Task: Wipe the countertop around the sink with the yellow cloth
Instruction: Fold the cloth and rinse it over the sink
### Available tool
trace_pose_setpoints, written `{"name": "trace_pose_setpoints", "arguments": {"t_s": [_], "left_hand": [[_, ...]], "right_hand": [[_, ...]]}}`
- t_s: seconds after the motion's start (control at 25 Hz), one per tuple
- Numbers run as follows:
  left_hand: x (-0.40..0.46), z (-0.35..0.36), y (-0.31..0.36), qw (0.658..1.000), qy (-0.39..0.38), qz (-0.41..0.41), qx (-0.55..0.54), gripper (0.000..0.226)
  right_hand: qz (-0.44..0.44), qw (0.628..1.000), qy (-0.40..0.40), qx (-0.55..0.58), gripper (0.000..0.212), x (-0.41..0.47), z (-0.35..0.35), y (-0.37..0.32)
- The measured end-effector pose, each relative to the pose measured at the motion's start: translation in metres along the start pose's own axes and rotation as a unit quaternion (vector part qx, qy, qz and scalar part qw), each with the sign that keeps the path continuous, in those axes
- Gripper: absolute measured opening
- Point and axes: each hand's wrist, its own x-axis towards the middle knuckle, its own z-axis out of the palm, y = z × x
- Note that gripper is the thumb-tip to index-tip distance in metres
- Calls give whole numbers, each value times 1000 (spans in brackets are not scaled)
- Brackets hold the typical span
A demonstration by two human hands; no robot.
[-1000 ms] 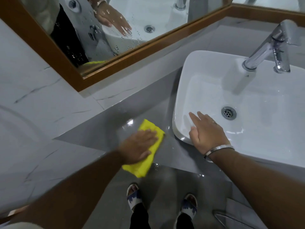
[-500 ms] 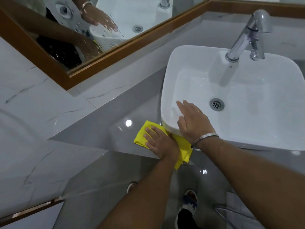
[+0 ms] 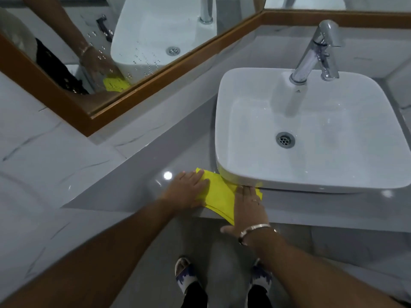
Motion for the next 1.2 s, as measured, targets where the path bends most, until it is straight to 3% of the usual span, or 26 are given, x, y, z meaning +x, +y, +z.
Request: {"name": "trace_pose_setpoints", "arguments": {"t_s": [0.04,0.12,0.24,0.32,0.36,0.4,0.44,0.48,0.52,0.64,0.72,0.8,0.84,0.92,1.0,1.04,1.12,1.16,1.2], "left_hand": [[0,-5,-3,1000,-13,21,-1,67],[-5,-9,-5,998,-4,57,-4,62],[-27,-10,-9,994,53,93,15,68],[-47,-7,-11,991,96,91,-1,71],[-56,-6,-9,991,109,82,-8,76],[-62,-4,-5,990,121,72,-12,82],[-65,-4,1,987,145,65,-16,87],[-63,-7,9,981,186,59,-23,92],[-58,-12,18,972,228,54,-37,95],[-23,-47,52,925,366,20,-100,102],[18,-90,74,885,436,22,-159,74],[66,-137,83,858,471,117,-170,31],[92,-162,85,868,444,177,-136,23],[138,-211,94,940,270,200,-57,18],[172,-240,110,993,50,106,32,13],[191,-245,120,997,-25,59,49,9],[221,-245,134,992,-124,-13,-4,21],[232,-240,140,983,-159,-44,-81,27],[241,-232,145,966,-178,-71,-171,28]], "right_hand": [[34,999,17,-19,119,6,0,-9],[51,996,31,-65,88,15,-7,-21],[21,996,-24,-83,53,20,-19,-32],[-6,994,-108,10,33,14,-35,-38],[10,978,-163,130,22,9,-47,-39],[62,929,-230,284,15,5,-60,-40],[111,842,-301,434,13,2,-71,-39],[136,758,-346,537,15,-2,-82,-34],[136,697,-372,597,17,-7,-94,-27],[58,635,-486,598,18,-17,-137,3],[-3,599,-563,570,22,-23,-171,30],[-31,632,-569,526,40,-18,-204,63],[-32,653,-564,504,43,-11,-220,85],[-18,687,-568,453,39,9,-248,128],[7,761,-533,370,23,32,-264,159],[9,819,-482,310,16,47,-266,173],[-55,944,-302,119,9,78,-257,194],[-113,974,-195,5,10,90,-249,203],[-171,978,-89,-84,8,101,-240,212]]}}
